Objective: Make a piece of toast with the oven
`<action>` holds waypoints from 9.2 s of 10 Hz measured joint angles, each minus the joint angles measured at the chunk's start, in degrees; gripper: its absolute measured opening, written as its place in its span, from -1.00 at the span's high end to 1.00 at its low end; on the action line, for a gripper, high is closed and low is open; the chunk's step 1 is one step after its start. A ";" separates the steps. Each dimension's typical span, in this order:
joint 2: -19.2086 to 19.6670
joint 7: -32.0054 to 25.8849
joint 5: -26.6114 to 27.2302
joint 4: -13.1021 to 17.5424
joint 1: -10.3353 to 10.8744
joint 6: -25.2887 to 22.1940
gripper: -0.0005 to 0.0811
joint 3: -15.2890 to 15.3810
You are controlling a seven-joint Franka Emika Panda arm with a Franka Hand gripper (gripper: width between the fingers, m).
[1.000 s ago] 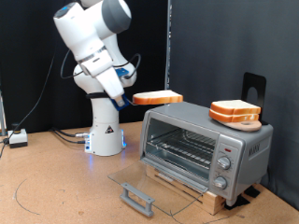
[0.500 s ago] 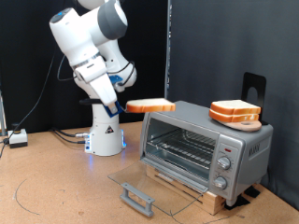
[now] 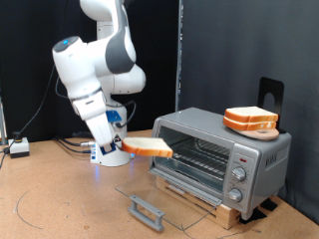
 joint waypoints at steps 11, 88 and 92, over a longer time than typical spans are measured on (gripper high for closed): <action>1.26 -7.01 9.76 -5.28 5.01 4.53 0.02 6.50; -29.30 1.20 24.68 -11.37 13.10 -15.41 0.02 33.31; -26.60 1.16 26.32 -11.55 13.10 -12.56 -0.32 34.73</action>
